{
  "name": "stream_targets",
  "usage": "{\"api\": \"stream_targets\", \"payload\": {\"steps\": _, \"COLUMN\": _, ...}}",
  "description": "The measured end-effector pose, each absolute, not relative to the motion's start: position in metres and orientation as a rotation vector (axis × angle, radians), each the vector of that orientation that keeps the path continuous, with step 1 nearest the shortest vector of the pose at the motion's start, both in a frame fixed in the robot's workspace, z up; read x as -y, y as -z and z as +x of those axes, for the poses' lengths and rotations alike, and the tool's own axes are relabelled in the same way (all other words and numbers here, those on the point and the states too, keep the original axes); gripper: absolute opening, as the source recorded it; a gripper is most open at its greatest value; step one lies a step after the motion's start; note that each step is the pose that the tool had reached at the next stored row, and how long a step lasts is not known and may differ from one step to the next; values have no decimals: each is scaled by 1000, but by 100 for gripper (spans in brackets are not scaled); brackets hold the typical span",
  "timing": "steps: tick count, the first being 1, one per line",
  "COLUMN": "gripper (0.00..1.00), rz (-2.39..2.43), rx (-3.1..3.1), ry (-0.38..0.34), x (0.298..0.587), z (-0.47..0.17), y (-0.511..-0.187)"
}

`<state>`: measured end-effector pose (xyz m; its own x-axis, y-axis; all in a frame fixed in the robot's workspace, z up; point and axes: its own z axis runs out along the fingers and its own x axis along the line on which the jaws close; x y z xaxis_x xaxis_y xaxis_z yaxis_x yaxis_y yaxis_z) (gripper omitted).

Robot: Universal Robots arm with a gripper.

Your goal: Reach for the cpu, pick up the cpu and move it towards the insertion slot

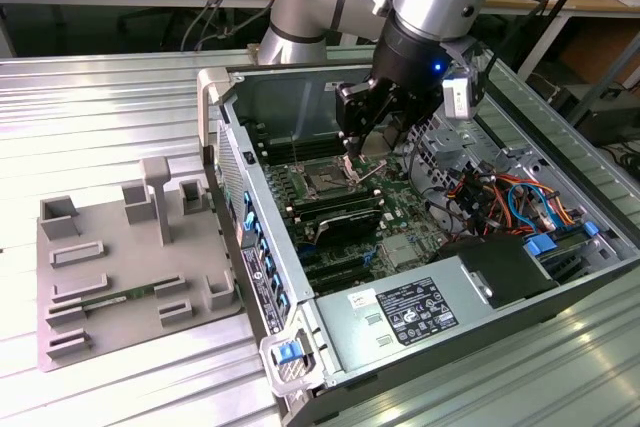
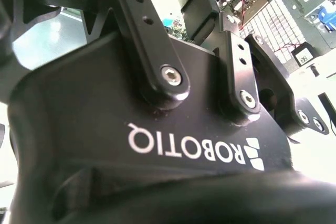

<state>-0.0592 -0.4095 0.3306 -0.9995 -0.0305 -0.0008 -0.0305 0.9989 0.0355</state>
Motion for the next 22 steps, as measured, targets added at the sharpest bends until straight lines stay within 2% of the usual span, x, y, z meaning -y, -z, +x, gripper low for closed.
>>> {"api": "stream_targets", "payload": {"steps": 22, "gripper": 55, "rz": -48, "rx": -3140, "ry": -56, "x": 409, "z": -46, "y": -321}}
